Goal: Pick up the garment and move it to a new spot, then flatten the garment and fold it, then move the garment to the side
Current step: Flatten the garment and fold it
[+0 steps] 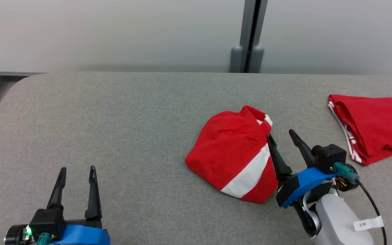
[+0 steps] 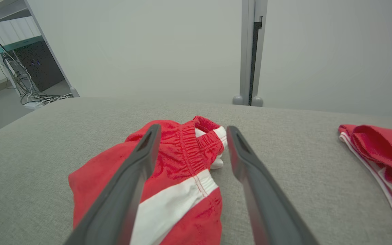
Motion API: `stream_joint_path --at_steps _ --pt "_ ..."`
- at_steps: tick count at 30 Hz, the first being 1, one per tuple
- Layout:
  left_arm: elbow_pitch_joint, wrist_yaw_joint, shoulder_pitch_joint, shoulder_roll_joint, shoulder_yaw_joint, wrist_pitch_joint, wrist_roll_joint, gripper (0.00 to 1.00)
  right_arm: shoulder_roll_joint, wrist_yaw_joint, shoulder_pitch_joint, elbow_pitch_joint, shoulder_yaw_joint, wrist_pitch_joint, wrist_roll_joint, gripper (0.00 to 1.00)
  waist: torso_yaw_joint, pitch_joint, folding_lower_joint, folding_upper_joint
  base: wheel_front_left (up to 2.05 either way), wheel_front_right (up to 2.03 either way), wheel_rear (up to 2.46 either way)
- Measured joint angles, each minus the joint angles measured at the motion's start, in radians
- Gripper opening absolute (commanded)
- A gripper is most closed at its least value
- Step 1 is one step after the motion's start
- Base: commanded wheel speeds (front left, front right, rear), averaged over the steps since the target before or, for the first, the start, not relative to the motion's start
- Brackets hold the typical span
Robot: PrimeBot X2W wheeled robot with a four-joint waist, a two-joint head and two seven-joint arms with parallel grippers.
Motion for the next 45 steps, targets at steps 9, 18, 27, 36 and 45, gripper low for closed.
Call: stream_joint_path --at_steps 9,18,27,36,45 --pt "0.007 -0.006 -0.022 -0.009 -0.005 0.0 -0.002 1.0 0.0 0.0 -0.095 0.269 0.015 0.0 -0.003 1.0 0.052 0.05 0.0 0.0 0.0 0.0 0.0" --pt "0.01 -0.008 -0.049 -0.012 -0.005 0.0 0.0 1.0 0.0 0.0 -0.123 0.397 0.026 -0.002 0.026 1.0 0.078 0.084 0.0 0.0 0.0 0.0 0.0" --pt "0.022 -0.012 -0.049 -0.014 -0.005 0.0 0.002 1.0 0.0 0.0 -0.106 0.385 0.054 -0.001 0.105 0.0 0.062 0.07 0.0 -0.0002 0.0 0.0 0.0" --pt "0.023 -0.012 -0.028 -0.016 -0.003 0.0 0.003 1.0 -0.03 0.0 -0.052 0.269 -0.118 -0.001 0.013 0.0 0.038 0.025 -0.0002 -0.0002 0.0 0.0 0.0" --pt "0.018 -0.012 -0.008 -0.017 0.001 0.0 0.003 1.0 -0.086 0.0 -0.04 0.098 -0.223 -0.001 -0.064 0.0 0.015 -0.006 -0.0002 -0.0002 0.0 0.0 0.0"
